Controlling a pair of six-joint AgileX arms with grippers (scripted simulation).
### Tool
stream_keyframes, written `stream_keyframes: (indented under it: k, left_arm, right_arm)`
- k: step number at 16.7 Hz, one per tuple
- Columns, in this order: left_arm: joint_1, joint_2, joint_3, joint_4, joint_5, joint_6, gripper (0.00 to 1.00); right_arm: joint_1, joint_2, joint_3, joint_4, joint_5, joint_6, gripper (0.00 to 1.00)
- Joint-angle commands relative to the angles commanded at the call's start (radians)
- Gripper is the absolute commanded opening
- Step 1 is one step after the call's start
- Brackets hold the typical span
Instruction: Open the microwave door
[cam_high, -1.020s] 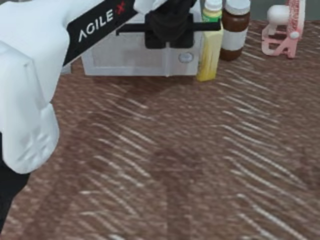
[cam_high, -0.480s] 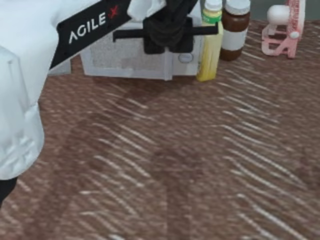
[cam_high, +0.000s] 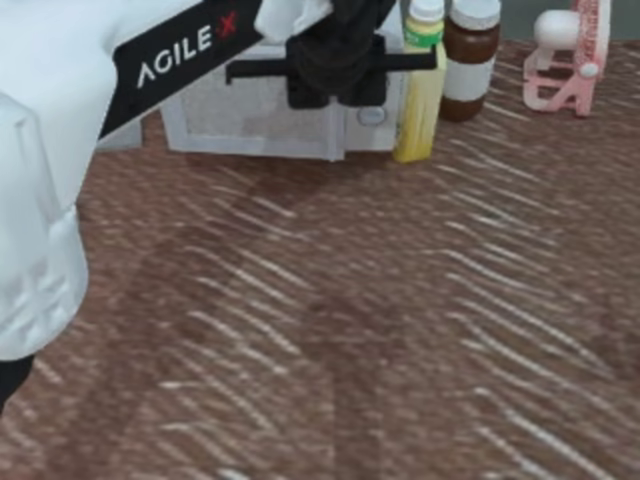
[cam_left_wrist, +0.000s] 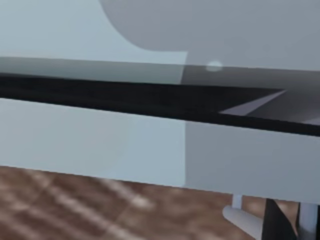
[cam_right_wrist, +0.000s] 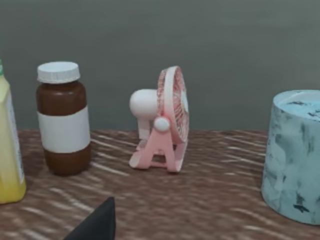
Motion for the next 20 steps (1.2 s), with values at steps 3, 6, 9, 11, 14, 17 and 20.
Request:
stream_keyframes:
  k: [3, 6, 9, 11, 14, 17, 20]
  left_arm:
    - [0.000, 0.000, 0.000, 0.000, 0.000, 0.000, 0.00]
    - [0.000, 0.000, 0.000, 0.000, 0.000, 0.000, 0.00]
    - [0.000, 0.000, 0.000, 0.000, 0.000, 0.000, 0.00]
    - [0.000, 0.000, 0.000, 0.000, 0.000, 0.000, 0.00]
    - [0.000, 0.000, 0.000, 0.000, 0.000, 0.000, 0.00]
    - [-0.004, -0.013, -0.010, 0.012, 0.009, 0.005, 0.00]
    - [0.001, -0.054, -0.084, 0.048, 0.022, 0.043, 0.00]
  right_arm:
    - [0.000, 0.000, 0.000, 0.000, 0.000, 0.000, 1.00]
    - [0.000, 0.000, 0.000, 0.000, 0.000, 0.000, 1.00]
    - [0.000, 0.000, 0.000, 0.000, 0.000, 0.000, 1.00]
    - [0.000, 0.000, 0.000, 0.000, 0.000, 0.000, 1.00]
    - [0.000, 0.000, 0.000, 0.000, 0.000, 0.000, 1.00]
    - [0.000, 0.000, 0.000, 0.000, 0.000, 0.000, 1.00]
    - [0.000, 0.000, 0.000, 0.000, 0.000, 0.000, 1.00]
